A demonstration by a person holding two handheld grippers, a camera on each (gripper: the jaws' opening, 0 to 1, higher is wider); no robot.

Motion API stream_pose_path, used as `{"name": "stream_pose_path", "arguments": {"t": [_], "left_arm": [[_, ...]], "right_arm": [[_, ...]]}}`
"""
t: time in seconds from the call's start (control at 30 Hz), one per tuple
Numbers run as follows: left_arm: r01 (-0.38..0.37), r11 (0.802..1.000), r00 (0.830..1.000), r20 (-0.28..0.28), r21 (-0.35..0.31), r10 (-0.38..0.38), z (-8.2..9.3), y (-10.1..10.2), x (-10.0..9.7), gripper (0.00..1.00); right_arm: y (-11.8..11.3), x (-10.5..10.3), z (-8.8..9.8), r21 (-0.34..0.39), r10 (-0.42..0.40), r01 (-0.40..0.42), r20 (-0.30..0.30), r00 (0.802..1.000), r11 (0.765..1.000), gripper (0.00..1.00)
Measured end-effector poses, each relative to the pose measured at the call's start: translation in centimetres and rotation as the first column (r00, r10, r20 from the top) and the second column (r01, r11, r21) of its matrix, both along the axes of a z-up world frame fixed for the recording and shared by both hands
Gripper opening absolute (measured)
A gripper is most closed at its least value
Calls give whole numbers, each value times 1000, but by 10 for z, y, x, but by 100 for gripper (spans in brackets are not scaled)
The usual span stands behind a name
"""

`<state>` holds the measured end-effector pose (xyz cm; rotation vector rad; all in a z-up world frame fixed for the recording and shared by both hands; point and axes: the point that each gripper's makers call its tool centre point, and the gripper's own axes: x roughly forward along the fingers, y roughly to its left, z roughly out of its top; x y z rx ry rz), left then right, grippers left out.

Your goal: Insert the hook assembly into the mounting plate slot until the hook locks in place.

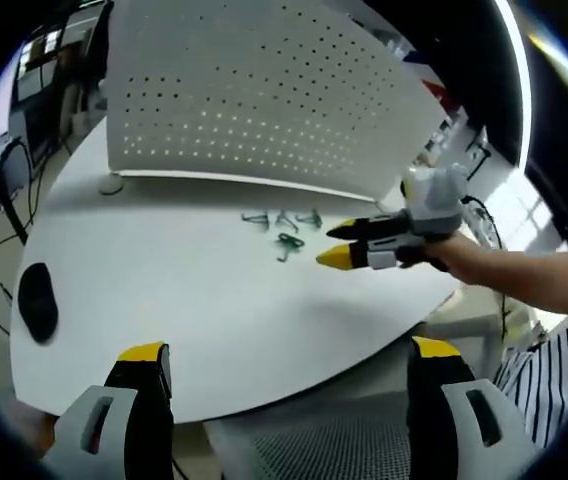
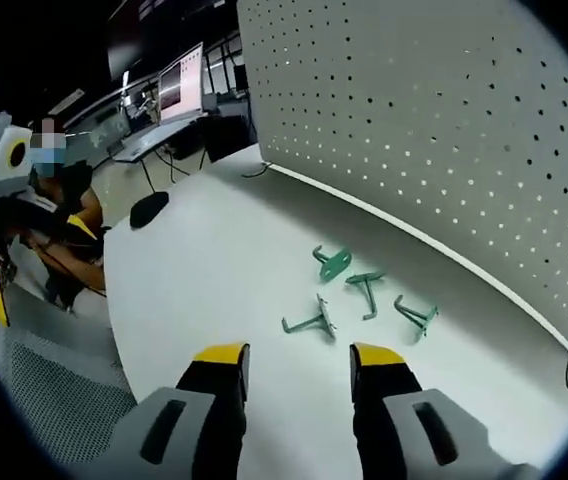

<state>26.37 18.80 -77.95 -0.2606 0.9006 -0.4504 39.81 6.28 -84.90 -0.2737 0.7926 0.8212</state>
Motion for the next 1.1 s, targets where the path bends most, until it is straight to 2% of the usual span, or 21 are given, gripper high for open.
{"name": "stream_pose_path", "arguments": {"t": [0.5,0.57,0.67,0.8,0.97,1.1], "left_arm": [[-35,999,999,-19,-3,35,-5,6,1,100],[-38,999,999,-20,-7,38,-5,6,1,100],[-26,1000,999,-25,2,26,-6,5,0,100],[-27,1000,999,-29,5,27,-6,5,0,100],[-29,1000,999,-30,4,29,-5,5,2,100],[-37,999,999,-26,0,37,-5,6,5,100]], "right_arm": [[5,19,-27,-91,85,-86,-6,996,992,24],[4,22,-32,-120,103,-103,-8,995,987,21],[4,29,-36,-154,139,-134,16,990,979,17],[5,32,-39,-158,145,-143,3,989,977,15],[7,30,-48,-179,195,-197,-31,980,964,14],[8,32,-48,-180,202,-204,-26,979,962,12]]}}
